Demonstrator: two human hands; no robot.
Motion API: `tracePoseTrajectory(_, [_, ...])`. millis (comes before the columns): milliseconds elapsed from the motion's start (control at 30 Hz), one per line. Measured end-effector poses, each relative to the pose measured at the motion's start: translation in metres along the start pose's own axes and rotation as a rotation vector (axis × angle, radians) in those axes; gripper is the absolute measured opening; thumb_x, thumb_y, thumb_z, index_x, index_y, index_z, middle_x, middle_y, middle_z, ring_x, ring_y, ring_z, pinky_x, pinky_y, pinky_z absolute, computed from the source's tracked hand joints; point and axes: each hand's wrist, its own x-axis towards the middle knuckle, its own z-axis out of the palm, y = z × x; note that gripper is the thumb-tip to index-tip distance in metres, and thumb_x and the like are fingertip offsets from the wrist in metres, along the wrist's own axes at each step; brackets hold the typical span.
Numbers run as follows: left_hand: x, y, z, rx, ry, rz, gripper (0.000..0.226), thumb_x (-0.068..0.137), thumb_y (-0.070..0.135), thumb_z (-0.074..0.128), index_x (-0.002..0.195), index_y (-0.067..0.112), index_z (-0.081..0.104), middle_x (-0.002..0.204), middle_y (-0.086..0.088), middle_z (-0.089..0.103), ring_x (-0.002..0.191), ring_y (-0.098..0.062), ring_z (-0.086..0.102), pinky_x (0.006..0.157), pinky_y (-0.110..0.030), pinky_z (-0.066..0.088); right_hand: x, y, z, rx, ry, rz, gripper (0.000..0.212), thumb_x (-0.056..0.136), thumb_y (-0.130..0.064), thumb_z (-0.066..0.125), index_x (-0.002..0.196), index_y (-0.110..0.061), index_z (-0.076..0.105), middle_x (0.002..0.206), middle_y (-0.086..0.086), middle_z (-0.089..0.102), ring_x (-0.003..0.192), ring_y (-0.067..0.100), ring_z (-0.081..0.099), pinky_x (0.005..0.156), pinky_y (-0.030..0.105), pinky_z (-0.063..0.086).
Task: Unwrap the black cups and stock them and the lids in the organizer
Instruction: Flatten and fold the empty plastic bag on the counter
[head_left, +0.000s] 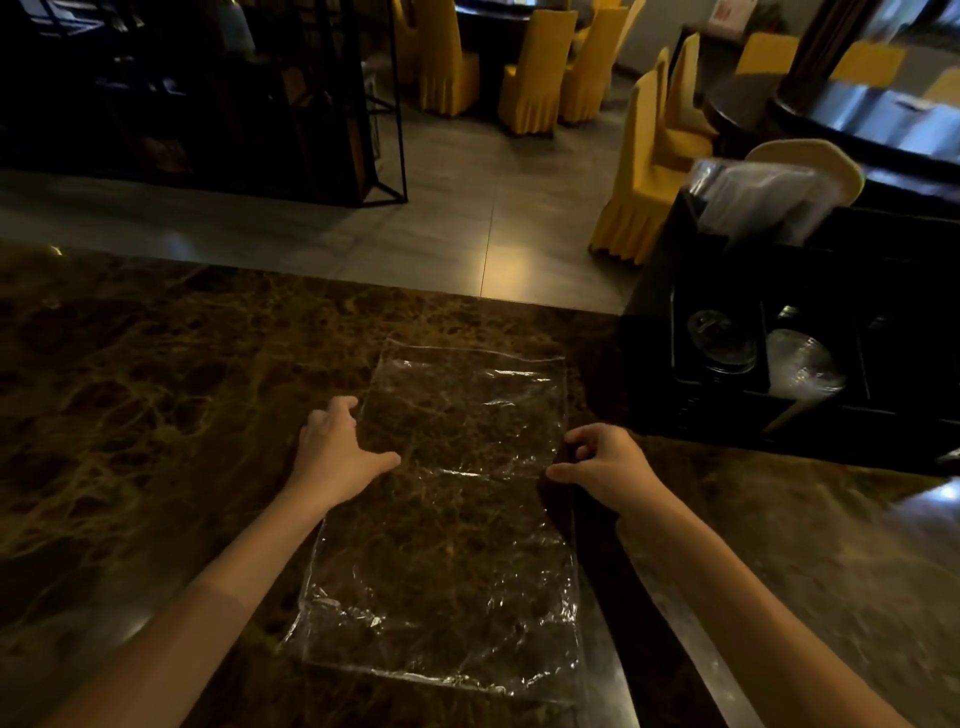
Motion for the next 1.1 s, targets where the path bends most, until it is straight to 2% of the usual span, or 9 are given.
tracePoseTrajectory(67, [0.002,0.001,-0.003,-0.022,-0.038,-0.024,0.098,0.073,0.031,0.091,0.151,0.014,0.033,0.139,-0.010,0.053,0.129,-0.030,0.051,0.103,-0.043,0.046,0.000,-0.003,0.000,0.006,-0.013,0.013,0.045,0.079,-0.014,0.089,0.117,-0.019,0.065,0.106,0.001,0.063,0.091,0.014,0.067,0.068,0.022,0.055])
tracePoseTrajectory(167, [0.007,0.004,-0.008,-0.134,-0.088,-0.083,0.089,0.070,0.019,0.093,0.143,0.010,0.043,0.112,-0.001,0.059,0.107,-0.022,0.057,0.080,-0.030,0.048,-0.002,-0.008,0.001,0.013,-0.029,0.012,0.042,0.080,-0.011,0.087,0.114,-0.022,0.063,0.108,0.000,0.063,0.094,0.014,0.066,0.072,0.026,0.057])
tracePoseTrajectory(333, [0.013,0.001,-0.014,-0.295,-0.175,-0.042,0.031,0.073,0.006,0.089,0.099,0.013,0.074,0.089,-0.001,0.062,0.084,-0.017,0.061,0.064,-0.024,0.044,-0.003,-0.008,0.007,0.018,-0.003,-0.047,0.070,0.081,-0.008,0.087,0.138,-0.018,0.048,0.102,-0.011,0.056,0.088,0.004,0.060,0.061,0.015,0.048])
tracePoseTrajectory(433, [0.012,-0.004,-0.017,-0.423,-0.186,0.051,0.018,0.079,0.007,0.084,0.090,0.016,0.074,0.089,-0.001,0.070,0.079,-0.013,0.063,0.066,-0.024,0.047,-0.005,-0.007,0.005,0.113,-0.007,-0.055,0.095,0.078,-0.010,0.091,0.154,-0.014,0.034,0.107,-0.006,0.059,0.100,0.014,0.064,0.079,0.027,0.057])
tracePoseTrajectory(633, [0.007,-0.019,-0.019,-0.837,-0.325,0.088,0.016,0.086,0.012,0.075,0.100,0.008,0.069,0.107,0.000,0.079,0.093,-0.015,0.076,0.077,-0.026,0.063,-0.010,-0.008,-0.003,0.207,-0.057,-0.193,0.111,0.076,-0.013,0.092,0.161,-0.016,0.022,0.129,-0.004,0.057,0.114,0.011,0.058,0.092,0.026,0.051])
tracePoseTrajectory(733, [0.006,-0.021,-0.018,-1.056,-0.342,0.054,0.024,0.079,0.014,0.075,0.102,0.009,0.069,0.107,-0.005,0.079,0.092,-0.016,0.077,0.074,-0.028,0.063,-0.010,-0.007,-0.006,0.254,-0.146,-0.209,0.087,0.075,-0.007,0.091,0.148,-0.012,0.045,0.114,-0.008,0.067,0.091,-0.003,0.071,0.073,0.013,0.055])
tracePoseTrajectory(867, [0.008,-0.026,-0.017,-1.186,-0.325,0.053,0.021,0.077,0.010,0.074,0.098,0.012,0.070,0.109,-0.008,0.077,0.087,-0.016,0.077,0.076,-0.032,0.065,-0.008,-0.003,-0.008,0.327,-0.276,-0.239,0.039,0.080,-0.002,0.086,0.114,-0.015,0.070,0.097,-0.001,0.079,0.092,0.014,0.077,0.074,0.023,0.060])
tracePoseTrajectory(967, [0.007,-0.036,-0.021,-1.037,-0.348,0.174,0.026,0.077,0.013,0.077,0.103,0.016,0.075,0.119,-0.007,0.075,0.100,-0.017,0.075,0.080,-0.029,0.063,-0.010,-0.001,-0.008,0.329,-0.259,-0.298,0.023,0.089,0.000,0.078,0.107,-0.014,0.073,0.084,-0.006,0.079,0.089,0.011,0.077,0.074,0.025,0.061])
tracePoseTrajectory(1100, [0.006,-0.051,-0.031,-0.624,-0.410,0.367,0.047,0.079,0.014,0.081,0.124,0.021,0.068,0.122,0.002,0.076,0.109,-0.017,0.073,0.088,-0.023,0.059,-0.013,0.001,-0.011,0.344,-0.228,-0.324,0.018,0.093,-0.004,0.074,0.107,-0.014,0.073,0.090,-0.002,0.081,0.089,0.010,0.077,0.071,0.022,0.060])
